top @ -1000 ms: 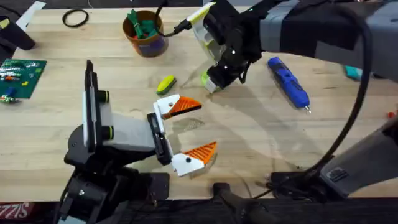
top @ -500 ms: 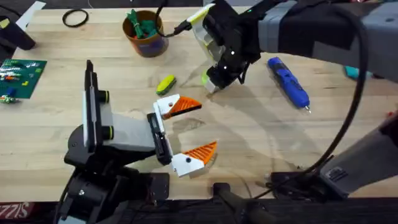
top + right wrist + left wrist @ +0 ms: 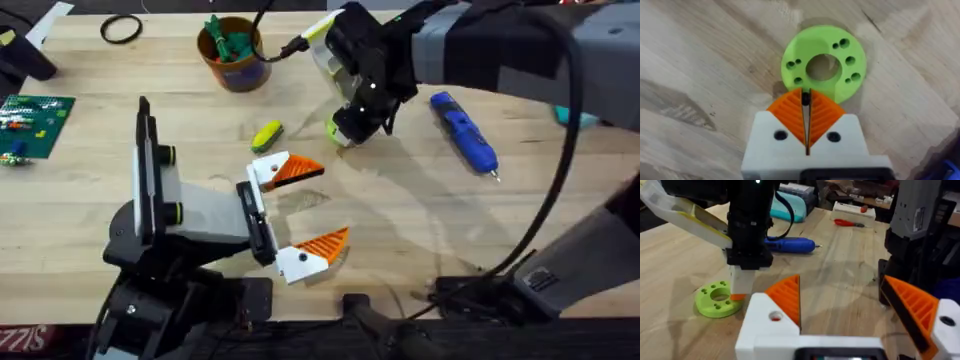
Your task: Pick up the gripper from the table and insert it into the empty holder that is missing its gripper. Then pick up a screw, insert it into the mounting hole, and use the screwdriver to tighten it. Finally, clean up the table by picking up the vegetable and placing it into the bucket.
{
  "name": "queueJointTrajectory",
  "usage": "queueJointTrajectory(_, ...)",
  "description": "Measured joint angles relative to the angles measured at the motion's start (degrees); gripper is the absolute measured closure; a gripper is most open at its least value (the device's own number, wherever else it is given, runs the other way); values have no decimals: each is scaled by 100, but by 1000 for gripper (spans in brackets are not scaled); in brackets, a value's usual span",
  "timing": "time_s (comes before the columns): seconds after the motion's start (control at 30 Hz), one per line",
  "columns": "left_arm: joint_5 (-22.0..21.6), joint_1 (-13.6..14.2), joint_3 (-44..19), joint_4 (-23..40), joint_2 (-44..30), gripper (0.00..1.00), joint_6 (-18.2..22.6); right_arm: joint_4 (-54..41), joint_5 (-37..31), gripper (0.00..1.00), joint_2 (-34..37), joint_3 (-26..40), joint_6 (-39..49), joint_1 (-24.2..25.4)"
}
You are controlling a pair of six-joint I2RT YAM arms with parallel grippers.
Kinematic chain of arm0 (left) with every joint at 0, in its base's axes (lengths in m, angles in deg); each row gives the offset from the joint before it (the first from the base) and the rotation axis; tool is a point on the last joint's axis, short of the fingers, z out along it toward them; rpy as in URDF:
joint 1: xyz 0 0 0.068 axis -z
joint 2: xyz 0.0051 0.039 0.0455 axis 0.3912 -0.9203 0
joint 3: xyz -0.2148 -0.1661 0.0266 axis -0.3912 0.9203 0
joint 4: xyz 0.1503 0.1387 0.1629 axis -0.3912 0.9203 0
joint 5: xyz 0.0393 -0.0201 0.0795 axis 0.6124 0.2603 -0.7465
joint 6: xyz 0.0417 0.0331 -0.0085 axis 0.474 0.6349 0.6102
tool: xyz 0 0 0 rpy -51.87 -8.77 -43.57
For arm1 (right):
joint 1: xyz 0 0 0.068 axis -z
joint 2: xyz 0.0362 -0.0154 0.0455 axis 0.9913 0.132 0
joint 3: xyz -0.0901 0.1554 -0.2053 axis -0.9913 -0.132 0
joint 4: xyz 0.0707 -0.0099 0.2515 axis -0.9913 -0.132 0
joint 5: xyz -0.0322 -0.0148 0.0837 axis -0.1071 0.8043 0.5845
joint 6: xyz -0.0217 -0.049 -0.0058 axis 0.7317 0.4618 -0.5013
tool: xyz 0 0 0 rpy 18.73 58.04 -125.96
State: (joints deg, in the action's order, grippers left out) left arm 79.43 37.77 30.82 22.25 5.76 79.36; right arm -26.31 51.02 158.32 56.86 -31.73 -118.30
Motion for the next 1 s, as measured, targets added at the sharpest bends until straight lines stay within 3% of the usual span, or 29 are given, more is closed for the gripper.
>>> queueJointTrajectory(0.4,0,2,0,0,2,12,0,-76,3,998,0,56,1,0)
queueJointTrajectory(0.83,0,2,0,0,0,12,0,-1996,197,998,-646,2363,0,-24)
queueJointTrajectory(1.0,0,0,0,0,0,12,2,-2436,438,999,-789,2968,47,-199)
